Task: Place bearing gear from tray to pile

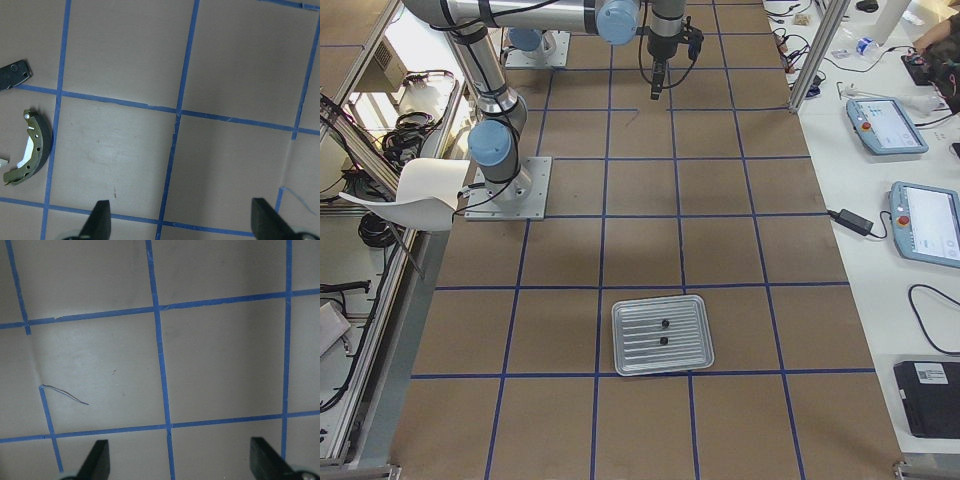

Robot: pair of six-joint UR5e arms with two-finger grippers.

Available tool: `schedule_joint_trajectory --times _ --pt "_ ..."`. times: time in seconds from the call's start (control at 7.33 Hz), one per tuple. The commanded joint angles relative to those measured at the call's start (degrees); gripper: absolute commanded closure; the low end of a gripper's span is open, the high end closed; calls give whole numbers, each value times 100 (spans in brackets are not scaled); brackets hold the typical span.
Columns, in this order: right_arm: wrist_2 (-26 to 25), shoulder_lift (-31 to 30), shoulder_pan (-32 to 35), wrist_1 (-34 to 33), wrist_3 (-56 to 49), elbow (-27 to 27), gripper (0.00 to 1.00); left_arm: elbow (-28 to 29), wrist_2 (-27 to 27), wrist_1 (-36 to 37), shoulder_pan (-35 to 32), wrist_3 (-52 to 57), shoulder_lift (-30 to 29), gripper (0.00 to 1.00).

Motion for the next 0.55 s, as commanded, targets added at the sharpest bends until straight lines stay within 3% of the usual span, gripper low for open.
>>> schedule_joint_trajectory --times 0.0,0.41 --pt "-56 30 -195 -32 -4 12 0 0 0 0 0 4 0 0" --pt "-39 48 -1388 -76 -1642 179 0 0 0 -9 0 4 0 0"
